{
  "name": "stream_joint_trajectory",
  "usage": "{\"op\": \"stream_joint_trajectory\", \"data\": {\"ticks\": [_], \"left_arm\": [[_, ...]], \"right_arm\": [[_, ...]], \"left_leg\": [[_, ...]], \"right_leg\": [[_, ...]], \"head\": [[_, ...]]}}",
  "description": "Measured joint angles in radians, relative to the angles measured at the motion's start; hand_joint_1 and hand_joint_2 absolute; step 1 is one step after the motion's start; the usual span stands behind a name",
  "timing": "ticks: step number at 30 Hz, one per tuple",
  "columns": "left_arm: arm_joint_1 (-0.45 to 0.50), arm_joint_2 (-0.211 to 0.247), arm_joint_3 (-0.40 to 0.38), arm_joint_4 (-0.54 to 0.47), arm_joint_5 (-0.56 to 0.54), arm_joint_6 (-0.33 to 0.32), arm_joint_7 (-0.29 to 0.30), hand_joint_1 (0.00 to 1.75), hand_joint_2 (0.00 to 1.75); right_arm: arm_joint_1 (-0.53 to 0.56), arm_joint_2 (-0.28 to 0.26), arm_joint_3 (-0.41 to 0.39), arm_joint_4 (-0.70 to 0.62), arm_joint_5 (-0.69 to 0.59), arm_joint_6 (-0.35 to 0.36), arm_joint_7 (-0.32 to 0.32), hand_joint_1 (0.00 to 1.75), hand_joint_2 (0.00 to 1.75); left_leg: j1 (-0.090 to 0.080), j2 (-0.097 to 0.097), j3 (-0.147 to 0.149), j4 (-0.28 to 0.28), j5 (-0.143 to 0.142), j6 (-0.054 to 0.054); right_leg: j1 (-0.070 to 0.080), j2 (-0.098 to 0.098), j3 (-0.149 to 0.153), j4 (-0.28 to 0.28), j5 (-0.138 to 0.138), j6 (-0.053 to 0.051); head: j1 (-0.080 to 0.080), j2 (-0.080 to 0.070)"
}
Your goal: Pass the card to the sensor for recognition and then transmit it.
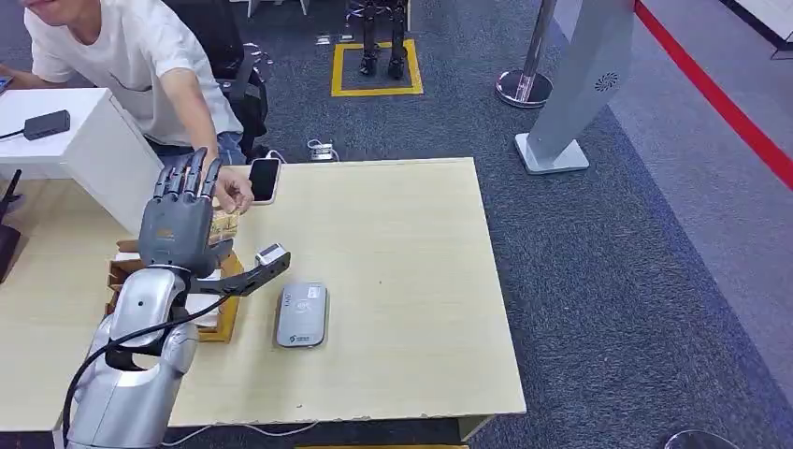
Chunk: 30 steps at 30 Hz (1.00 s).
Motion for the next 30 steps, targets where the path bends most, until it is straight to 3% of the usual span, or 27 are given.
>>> {"op": "stream_joint_trajectory", "data": {"ticks": [8,9,30], "left_arm": [[-0.004,0.0,0.0,0.0,0.0,-0.011,-0.002,0.0,1.75],[-0.006,0.0,0.0,0.0,0.0,-0.014,-0.002,1.71,1.75],[-0.014,-0.006,0.0,0.0,0.0,-0.024,-0.009,1.75,1.75]], "right_arm": [[0.0,0.0,0.0,0.0,0.005,0.0,0.003,0.0,0.0],[0.0,0.0,0.0,0.0,0.005,0.0,0.003,0.0,0.0],[0.0,0.0,0.0,0.0,-0.005,0.0,0.003,0.0,0.0]], "left_leg": [[0.0,0.0,0.0,0.0,0.0,0.0],[0.0,0.0,0.0,0.0,0.0,0.0],[0.0,0.0,0.0,0.0,0.0,0.0]], "right_leg": [[0.0,0.0,0.0,0.0,0.0,0.0],[0.0,0.0,0.0,0.0,0.0,0.0],[0.0,0.0,0.0,0.0,0.0,0.0]], "head": [[0.0,0.0],[0.0,0.0],[0.0,0.0]]}}
